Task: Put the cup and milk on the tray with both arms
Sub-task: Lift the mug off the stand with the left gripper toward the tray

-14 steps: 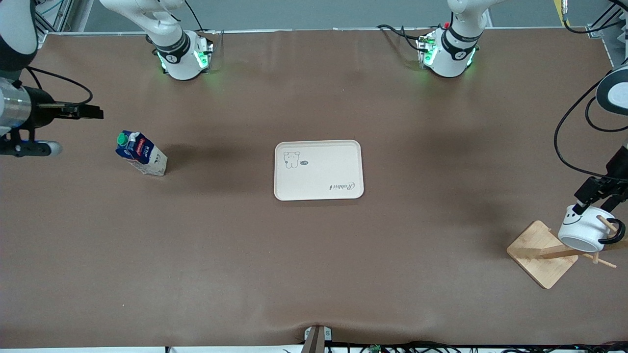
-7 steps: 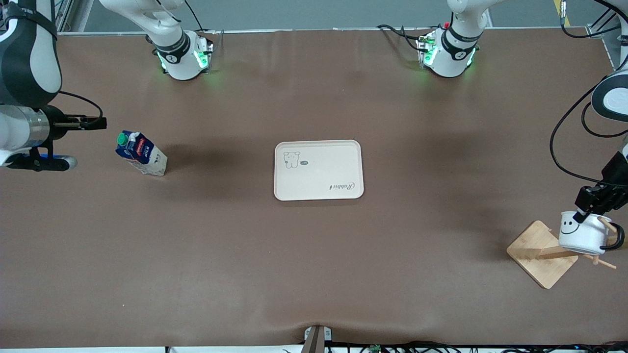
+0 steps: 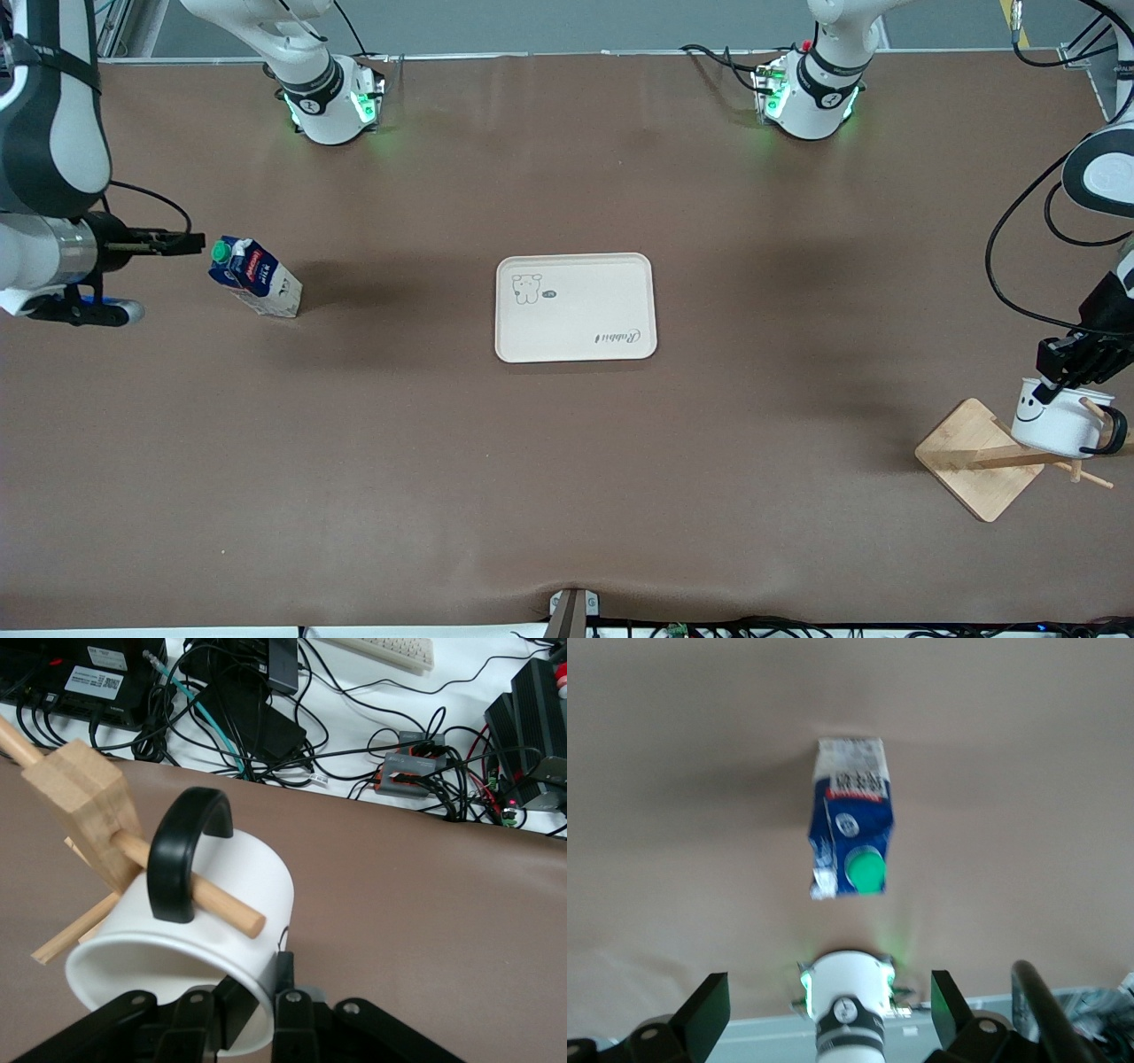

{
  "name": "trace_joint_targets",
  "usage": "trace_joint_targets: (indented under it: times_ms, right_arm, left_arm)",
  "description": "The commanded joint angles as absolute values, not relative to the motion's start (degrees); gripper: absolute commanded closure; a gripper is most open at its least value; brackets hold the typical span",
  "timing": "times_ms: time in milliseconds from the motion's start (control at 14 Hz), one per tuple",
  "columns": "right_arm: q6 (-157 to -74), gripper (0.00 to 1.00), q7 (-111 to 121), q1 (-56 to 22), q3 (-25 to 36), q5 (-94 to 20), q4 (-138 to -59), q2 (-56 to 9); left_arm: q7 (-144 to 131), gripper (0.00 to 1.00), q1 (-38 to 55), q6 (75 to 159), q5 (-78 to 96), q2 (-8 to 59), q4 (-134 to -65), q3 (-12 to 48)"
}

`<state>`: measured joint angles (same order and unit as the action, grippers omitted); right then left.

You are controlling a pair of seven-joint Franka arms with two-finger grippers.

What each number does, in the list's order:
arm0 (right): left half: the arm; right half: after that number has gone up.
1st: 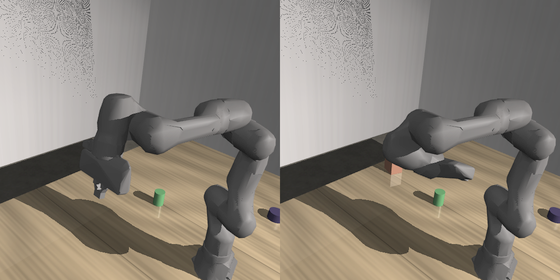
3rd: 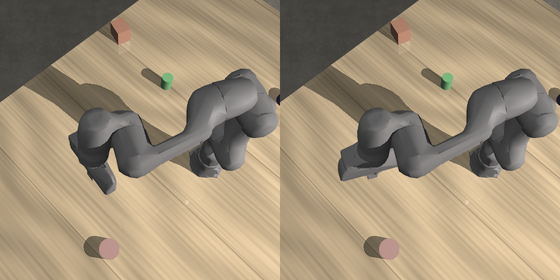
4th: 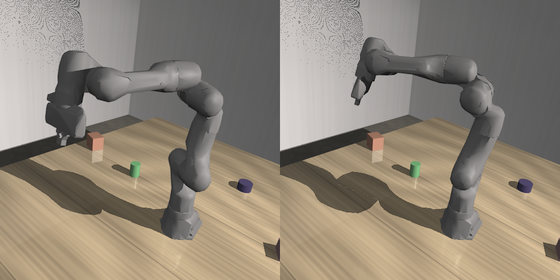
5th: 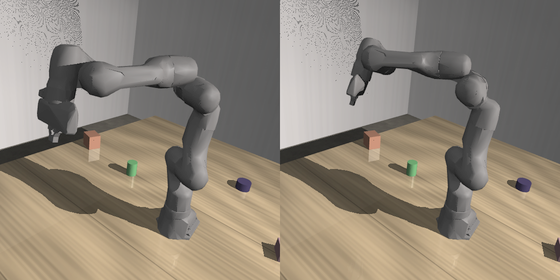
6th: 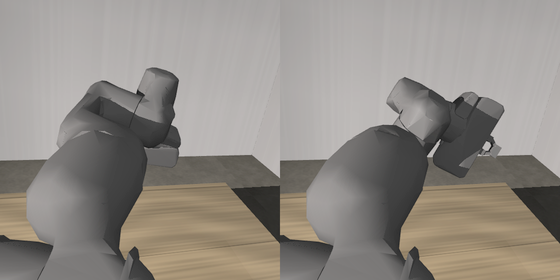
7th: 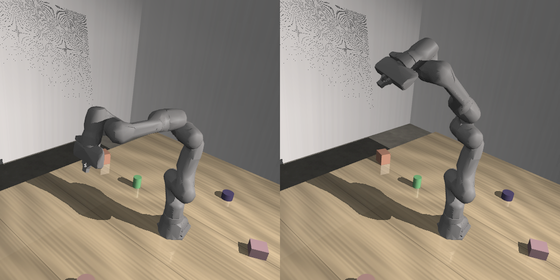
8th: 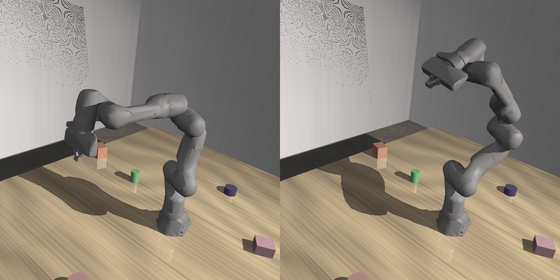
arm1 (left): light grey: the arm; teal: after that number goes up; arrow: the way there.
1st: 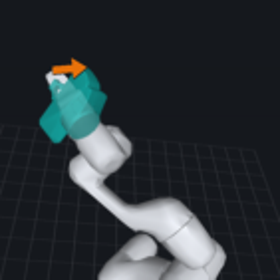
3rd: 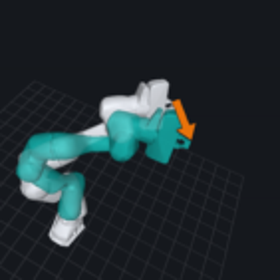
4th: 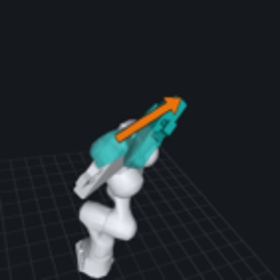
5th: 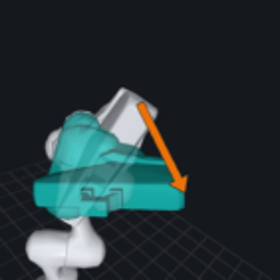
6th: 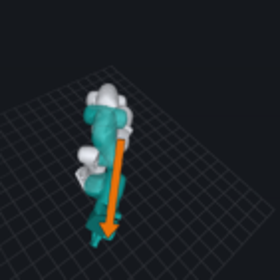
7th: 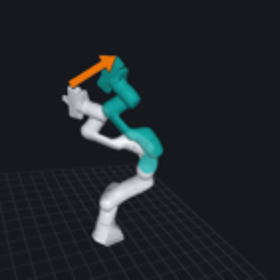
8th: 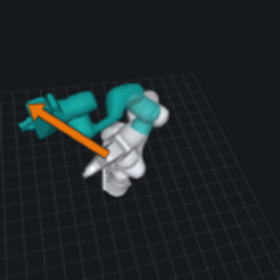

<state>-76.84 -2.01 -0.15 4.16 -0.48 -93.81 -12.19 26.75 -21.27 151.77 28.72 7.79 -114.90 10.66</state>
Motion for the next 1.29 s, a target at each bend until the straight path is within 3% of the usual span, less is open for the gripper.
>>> trace_joint_targets:
  times_ms: [0, 143, 429, 714, 929, 1214]
  right_arm:
    - [-81.2, 0.0, -4.1, 0.4, 3.7, -2.5, -97.5, -10.3]
    - [-85.1, 0.0, -4.2, 2.4, 3.7, -2.5, -100.6, -10.3]
    - [-84.8, 0.0, -4.0, 3.2, 3.7, -2.5, -101.6, -9.9]
    - [-90.7, 0.0, -4.0, 4.3, 3.7, -2.5, -110.4, -6.5]
    - [-95.4, 0.0, -4.0, 4.4, 3.6, -2.4, -116.1, -4.2]
    - [-102.2, 0.0, -4.0, 4.4, 3.6, -2.5, -123.5, -2.2]
  left_arm:
    - [27.1, 1.0, -21.5, 151.5, 30.1, 4.2, -116.8, 11.9]
    - [25.1, 1.0, -21.5, 148.6, 30.1, 2.6, -117.9, 12.1]
    - [17.7, 1.0, -21.5, 146.3, 30.0, -1.4, -121.5, 14.1]
    - [9.3, 1.0, -21.5, 142.4, 28.9, -3.3, -122.9, 17.6]
    - [1.7, 1.0, -21.4, 141.1, 23.1, -2.8, -122.3, 20.9]
    - [-15.1, 1.0, -21.2, 132.7, 9.4, 1.3, -117.9, 28.5]
